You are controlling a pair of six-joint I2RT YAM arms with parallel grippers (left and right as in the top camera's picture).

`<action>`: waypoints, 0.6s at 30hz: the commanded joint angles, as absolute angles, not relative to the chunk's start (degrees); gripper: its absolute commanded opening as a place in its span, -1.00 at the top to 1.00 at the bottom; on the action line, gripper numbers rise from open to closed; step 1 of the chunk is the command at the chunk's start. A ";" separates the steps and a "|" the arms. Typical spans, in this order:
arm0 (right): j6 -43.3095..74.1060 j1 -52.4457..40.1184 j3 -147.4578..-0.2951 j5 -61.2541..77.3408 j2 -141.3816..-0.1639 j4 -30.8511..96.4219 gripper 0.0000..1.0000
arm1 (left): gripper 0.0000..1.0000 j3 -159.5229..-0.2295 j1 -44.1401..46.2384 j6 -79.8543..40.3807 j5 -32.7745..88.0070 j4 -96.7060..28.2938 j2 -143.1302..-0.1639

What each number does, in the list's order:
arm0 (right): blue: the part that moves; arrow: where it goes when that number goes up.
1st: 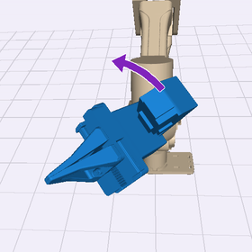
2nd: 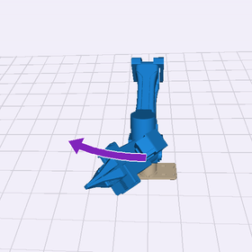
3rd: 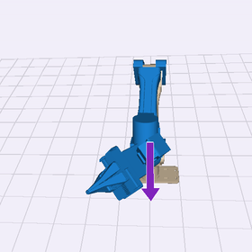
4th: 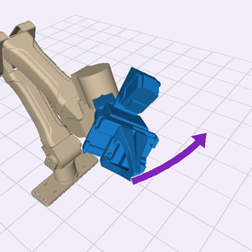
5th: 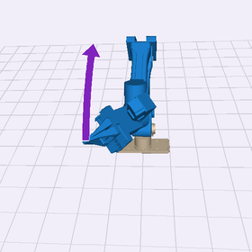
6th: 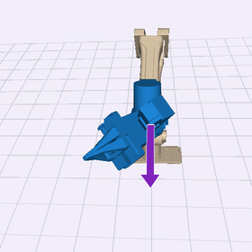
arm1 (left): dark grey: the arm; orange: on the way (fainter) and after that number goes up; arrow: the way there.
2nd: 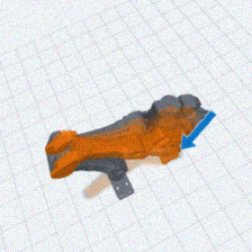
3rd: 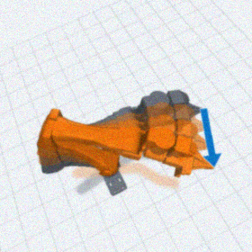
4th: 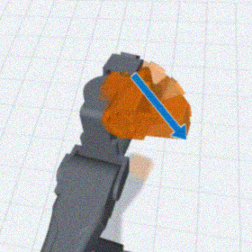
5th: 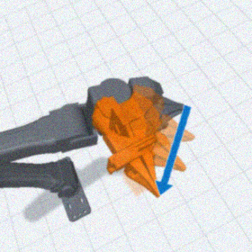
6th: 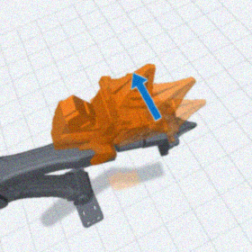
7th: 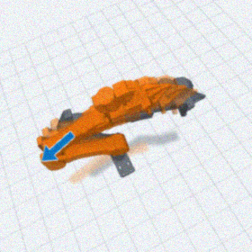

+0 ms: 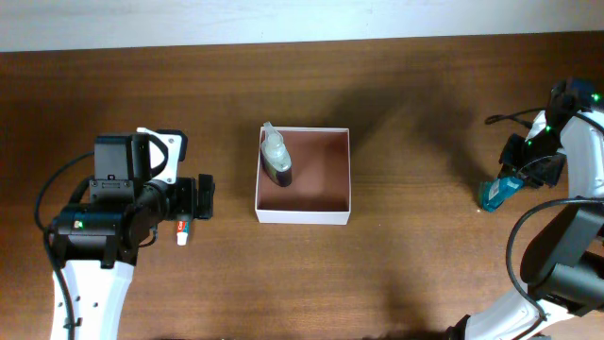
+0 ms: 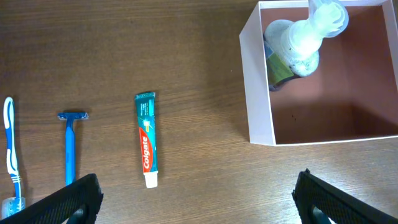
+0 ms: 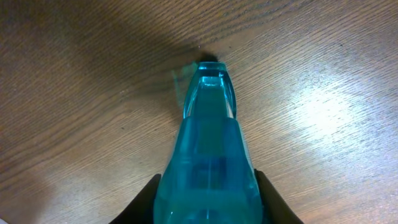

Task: Pack container
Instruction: 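Move the right gripper to the teal mouthwash bottle and grasp it, then place the mouthwash bottle upright beside the soap in the box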

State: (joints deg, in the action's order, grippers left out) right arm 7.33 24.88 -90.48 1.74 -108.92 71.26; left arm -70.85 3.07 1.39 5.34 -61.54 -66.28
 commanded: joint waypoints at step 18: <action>6.20 8.88 -101.71 4.99 -90.37 82.24 0.92 | -0.99 -71.83 3.22 0.84 4.73 -61.60 -66.43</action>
State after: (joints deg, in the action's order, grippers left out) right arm 6.96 15.70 -96.33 3.79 -96.62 80.68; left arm -70.85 3.05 1.39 5.34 -61.54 -66.28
